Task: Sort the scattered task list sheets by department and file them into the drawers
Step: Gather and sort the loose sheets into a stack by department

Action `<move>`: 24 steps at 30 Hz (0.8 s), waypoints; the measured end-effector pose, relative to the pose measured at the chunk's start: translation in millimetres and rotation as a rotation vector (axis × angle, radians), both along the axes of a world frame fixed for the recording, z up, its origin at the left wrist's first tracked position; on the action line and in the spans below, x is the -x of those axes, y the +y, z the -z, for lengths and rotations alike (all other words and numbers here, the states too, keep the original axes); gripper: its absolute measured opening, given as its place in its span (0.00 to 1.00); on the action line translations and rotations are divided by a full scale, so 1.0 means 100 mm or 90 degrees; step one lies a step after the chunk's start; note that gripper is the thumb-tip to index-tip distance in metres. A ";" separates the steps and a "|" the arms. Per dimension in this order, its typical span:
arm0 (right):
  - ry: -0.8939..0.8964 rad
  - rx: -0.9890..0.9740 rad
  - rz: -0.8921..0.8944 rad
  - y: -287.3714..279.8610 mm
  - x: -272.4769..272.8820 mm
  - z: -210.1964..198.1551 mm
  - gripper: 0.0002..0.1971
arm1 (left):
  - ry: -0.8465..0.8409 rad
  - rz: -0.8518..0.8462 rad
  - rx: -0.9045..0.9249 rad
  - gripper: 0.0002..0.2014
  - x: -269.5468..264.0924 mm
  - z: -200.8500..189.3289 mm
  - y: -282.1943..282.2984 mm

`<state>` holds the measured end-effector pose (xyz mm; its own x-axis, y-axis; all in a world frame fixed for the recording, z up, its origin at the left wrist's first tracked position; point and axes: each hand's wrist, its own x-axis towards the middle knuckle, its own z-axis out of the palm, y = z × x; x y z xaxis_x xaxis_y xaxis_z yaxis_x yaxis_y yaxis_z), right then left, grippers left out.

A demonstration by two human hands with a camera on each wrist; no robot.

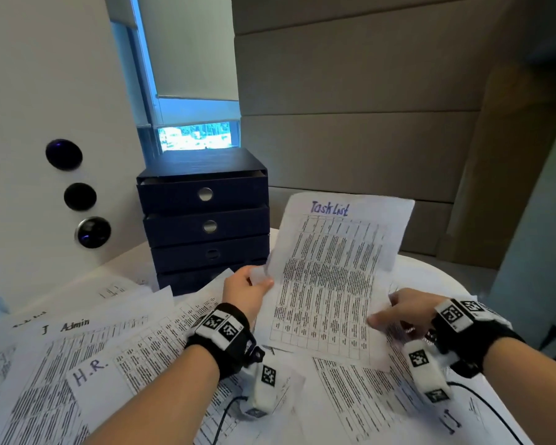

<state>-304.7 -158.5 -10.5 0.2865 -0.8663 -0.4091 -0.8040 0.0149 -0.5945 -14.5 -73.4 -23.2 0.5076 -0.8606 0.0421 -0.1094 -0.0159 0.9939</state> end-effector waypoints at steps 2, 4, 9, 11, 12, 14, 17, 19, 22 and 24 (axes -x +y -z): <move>0.006 0.000 -0.029 0.02 0.02 0.01 0.17 | 0.026 -0.018 0.024 0.06 0.00 -0.03 0.05; 0.022 0.064 -0.029 0.04 0.03 0.01 0.18 | 0.049 -0.049 0.050 0.03 0.00 -0.06 0.11; -0.250 0.202 0.100 0.14 -0.03 -0.24 0.07 | 0.060 -0.070 0.066 0.07 -0.08 -0.16 0.12; -0.336 0.242 0.075 0.20 -0.06 -0.33 0.04 | 0.108 -0.042 0.039 0.05 -0.08 -0.30 0.14; -0.351 0.270 0.053 0.23 -0.06 -0.37 0.06 | 0.133 -0.033 0.026 0.05 -0.06 -0.36 0.16; -0.365 0.280 0.032 0.31 -0.05 -0.45 0.10 | 0.161 -0.021 0.018 0.09 -0.05 -0.41 0.18; -0.386 0.179 0.016 0.32 0.02 -0.48 0.14 | 0.147 -0.039 0.031 0.11 -0.03 -0.48 0.19; -0.274 0.146 -0.028 0.27 0.07 -0.41 0.17 | 0.177 -0.073 0.046 0.14 -0.01 -0.54 0.17; 0.004 0.158 -0.057 0.28 0.05 -0.33 0.23 | 0.190 -0.125 0.058 0.12 0.02 -0.54 0.05; 0.052 0.178 0.007 0.31 0.01 -0.32 0.21 | 0.133 -0.165 0.065 0.09 0.05 -0.54 0.02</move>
